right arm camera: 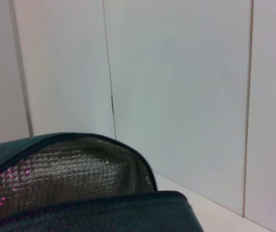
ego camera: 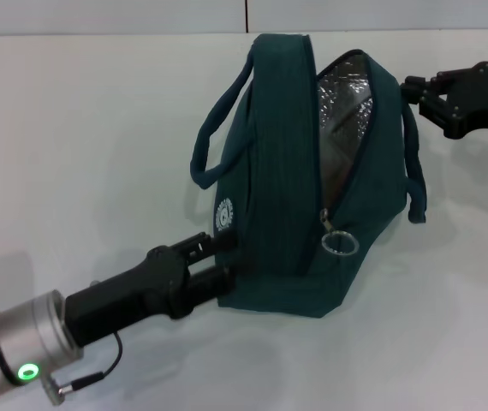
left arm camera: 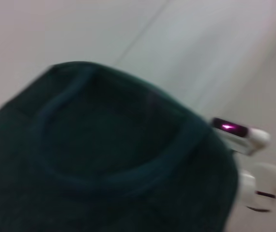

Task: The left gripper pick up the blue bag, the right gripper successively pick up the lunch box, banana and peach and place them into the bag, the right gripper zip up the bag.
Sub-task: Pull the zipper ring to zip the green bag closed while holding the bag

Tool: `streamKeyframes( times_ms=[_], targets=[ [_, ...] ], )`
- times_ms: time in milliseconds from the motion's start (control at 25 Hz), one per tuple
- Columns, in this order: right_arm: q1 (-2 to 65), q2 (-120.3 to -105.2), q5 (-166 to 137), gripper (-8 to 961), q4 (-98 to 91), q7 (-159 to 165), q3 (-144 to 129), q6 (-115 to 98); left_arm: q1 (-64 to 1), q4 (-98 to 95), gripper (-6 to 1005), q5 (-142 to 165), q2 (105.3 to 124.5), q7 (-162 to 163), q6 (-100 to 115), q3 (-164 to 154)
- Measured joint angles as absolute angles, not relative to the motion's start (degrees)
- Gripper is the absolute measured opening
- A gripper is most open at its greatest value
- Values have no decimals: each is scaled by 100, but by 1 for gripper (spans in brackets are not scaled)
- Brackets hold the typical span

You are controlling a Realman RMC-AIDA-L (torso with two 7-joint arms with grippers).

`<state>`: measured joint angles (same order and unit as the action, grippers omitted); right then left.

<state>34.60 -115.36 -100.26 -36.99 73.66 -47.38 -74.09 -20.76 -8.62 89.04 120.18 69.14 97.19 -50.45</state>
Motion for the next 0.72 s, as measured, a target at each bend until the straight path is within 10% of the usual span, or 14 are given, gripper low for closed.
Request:
streamKeyframes(
  times_ms=[720],
  targets=[
    [3436, -11517, -9949, 90, -3700, 7364, -4702, -7406, -1524, -1359, 642, 8104, 11945, 6547, 9949, -5133]
  ],
)
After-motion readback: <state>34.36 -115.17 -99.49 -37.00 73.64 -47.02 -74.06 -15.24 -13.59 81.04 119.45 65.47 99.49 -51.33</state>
